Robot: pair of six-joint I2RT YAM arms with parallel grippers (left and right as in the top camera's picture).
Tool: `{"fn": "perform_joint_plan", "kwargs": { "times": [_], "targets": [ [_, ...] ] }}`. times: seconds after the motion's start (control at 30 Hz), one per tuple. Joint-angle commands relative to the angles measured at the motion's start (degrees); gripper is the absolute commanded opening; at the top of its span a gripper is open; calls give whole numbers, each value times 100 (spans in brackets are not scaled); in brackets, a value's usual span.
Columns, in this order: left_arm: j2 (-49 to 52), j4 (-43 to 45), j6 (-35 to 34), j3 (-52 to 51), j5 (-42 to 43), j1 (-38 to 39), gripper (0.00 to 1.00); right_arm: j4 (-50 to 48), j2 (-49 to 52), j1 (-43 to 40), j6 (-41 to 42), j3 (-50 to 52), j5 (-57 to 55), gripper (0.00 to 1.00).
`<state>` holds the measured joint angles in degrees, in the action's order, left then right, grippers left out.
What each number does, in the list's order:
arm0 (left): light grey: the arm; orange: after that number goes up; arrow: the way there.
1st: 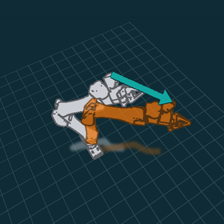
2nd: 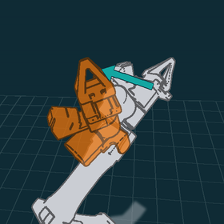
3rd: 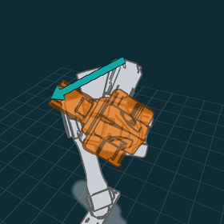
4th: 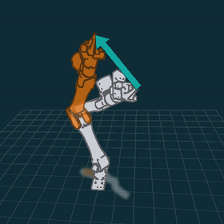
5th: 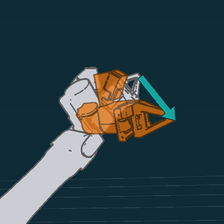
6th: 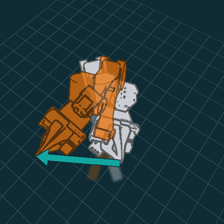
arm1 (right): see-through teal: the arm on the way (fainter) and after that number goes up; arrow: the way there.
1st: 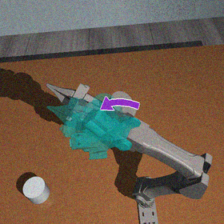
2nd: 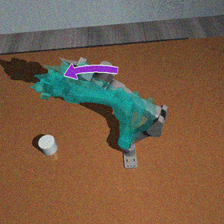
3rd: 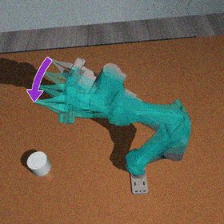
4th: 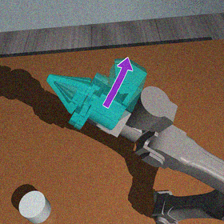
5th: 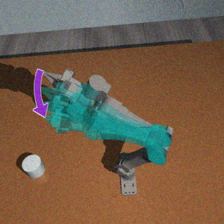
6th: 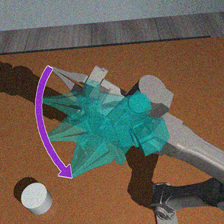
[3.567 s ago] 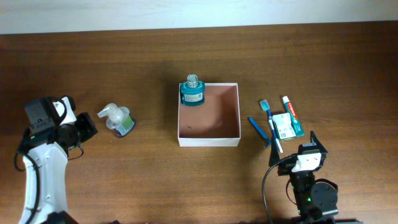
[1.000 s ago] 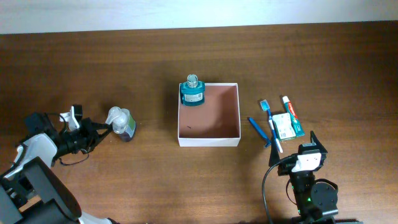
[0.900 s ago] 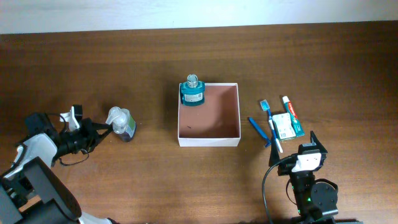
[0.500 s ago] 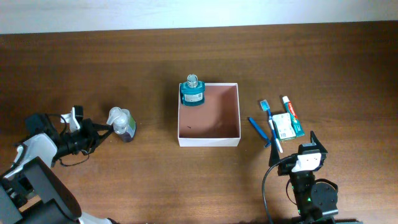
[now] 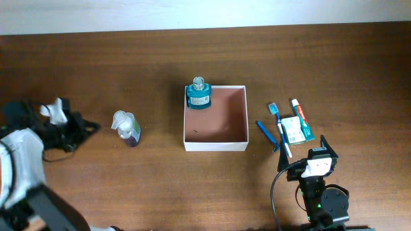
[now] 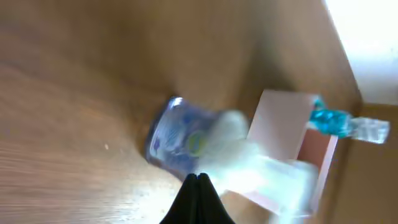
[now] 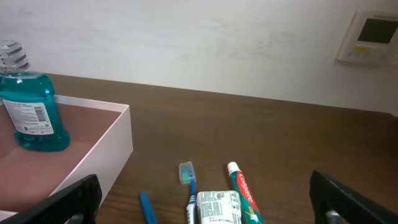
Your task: Pack container
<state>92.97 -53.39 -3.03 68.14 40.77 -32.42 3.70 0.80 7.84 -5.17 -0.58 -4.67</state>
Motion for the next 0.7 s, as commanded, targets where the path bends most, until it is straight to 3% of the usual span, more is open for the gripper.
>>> {"fn": "perform_joint_plan", "kwargs": {
  "times": [0.0,0.33,0.43,0.67],
  "targets": [
    [-1104,-184,2,625,-459,37,1,44,-48,-50,-42,26,-50,98],
    [-2870,-103,9,800,-1720,1239,4,46,-48,-50,-42,26,-50,98],
    [-2975,-96,17,820,-2028,1755,11,46,-48,-50,-42,26,-50,98],
    [-2625,-310,341,1128,-2284,2481,41,46,-48,-50,-42,26,-50,98]
  ]
}}
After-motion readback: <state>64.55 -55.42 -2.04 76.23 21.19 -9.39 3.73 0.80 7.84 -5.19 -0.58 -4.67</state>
